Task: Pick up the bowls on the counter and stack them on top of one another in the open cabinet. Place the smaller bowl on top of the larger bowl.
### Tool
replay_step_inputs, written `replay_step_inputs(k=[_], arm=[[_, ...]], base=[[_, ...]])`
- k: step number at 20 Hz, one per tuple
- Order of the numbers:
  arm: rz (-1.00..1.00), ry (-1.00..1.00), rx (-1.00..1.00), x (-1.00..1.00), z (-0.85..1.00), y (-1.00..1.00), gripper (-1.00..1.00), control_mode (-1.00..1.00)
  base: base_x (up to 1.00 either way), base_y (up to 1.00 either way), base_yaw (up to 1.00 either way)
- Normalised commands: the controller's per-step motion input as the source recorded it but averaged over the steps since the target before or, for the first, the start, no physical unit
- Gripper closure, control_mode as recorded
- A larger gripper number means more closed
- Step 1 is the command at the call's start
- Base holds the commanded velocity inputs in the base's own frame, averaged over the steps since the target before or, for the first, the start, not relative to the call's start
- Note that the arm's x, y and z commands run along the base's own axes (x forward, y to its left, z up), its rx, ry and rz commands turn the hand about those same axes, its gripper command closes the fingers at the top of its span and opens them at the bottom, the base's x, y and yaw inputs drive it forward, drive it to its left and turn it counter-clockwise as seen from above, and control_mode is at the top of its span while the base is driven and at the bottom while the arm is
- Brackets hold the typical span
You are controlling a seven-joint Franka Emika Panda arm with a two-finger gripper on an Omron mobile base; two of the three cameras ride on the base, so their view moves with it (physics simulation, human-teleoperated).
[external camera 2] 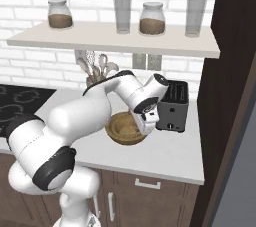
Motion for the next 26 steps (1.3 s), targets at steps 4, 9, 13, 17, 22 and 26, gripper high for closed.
replay_step_inputs(k=[4, 9, 13, 17, 22, 26], arm=[[0.00, 0.06, -0.09, -0.44, -0.57, -0.04, -1.00, -1.00], [0.00, -0.02, -0.07, 0.19, -0.15, 0.00, -1.00, -1.00], [0.00, 0.00, -0.10, 0.06, -0.39, 0.00, -1.00, -1.00], [0.00, 0.00, -0.06, 0.11, -0.47, 0.00, -1.00, -1.00], [0.00, 0.00, 0.00, 0.18, -0.35, 0.00, -1.00, -1.00], [0.00, 0.00, 0.00, 0.21, -0.28, 0.00, -1.00, -1.00]], base=[[0.00, 0.00, 0.00], [0.00, 0.00, 0.00], [0.00, 0.00, 0.00], [0.00, 0.00, 0.00], [0.00, 0.00, 0.00], [0.00, 0.00, 0.00]])
